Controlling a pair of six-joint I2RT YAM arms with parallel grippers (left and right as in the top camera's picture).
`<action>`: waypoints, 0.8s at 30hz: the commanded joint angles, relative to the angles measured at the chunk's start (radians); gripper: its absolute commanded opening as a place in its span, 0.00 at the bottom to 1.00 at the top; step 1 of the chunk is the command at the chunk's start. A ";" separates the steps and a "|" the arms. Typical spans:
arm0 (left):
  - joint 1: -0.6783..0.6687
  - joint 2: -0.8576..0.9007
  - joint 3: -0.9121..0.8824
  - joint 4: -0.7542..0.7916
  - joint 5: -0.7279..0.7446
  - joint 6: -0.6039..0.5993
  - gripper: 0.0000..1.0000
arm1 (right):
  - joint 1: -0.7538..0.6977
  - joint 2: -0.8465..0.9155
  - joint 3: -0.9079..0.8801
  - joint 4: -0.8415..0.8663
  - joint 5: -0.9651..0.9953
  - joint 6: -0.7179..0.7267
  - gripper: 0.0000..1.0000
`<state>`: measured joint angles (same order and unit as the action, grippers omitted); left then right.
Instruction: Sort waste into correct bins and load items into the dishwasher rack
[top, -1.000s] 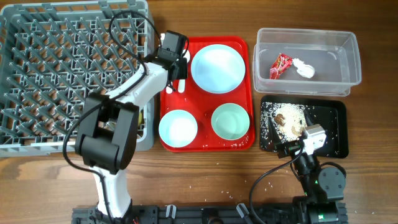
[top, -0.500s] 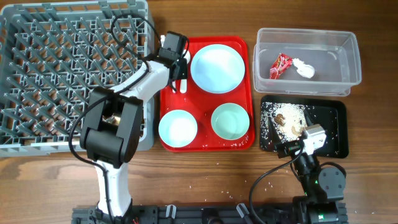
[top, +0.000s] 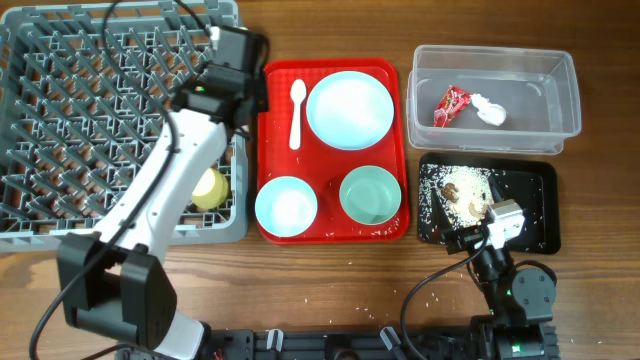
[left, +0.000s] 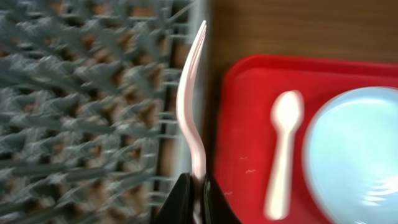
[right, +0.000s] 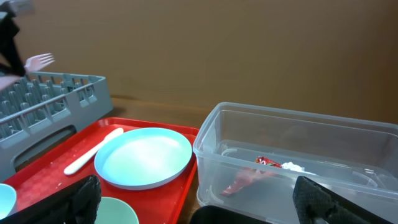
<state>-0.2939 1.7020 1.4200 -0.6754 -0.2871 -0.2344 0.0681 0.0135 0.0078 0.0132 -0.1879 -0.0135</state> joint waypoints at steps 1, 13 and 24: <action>0.098 0.039 -0.002 -0.048 -0.014 0.086 0.04 | -0.004 -0.009 -0.003 0.005 -0.016 -0.011 1.00; 0.072 0.062 -0.002 -0.012 0.309 0.093 0.56 | -0.004 -0.009 -0.003 0.005 -0.016 -0.012 1.00; -0.064 0.351 -0.002 0.221 0.238 0.013 0.48 | -0.004 -0.009 -0.003 0.005 -0.016 -0.011 1.00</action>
<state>-0.3622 1.9778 1.4185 -0.4744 -0.0101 -0.1658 0.0681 0.0135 0.0078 0.0132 -0.1879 -0.0135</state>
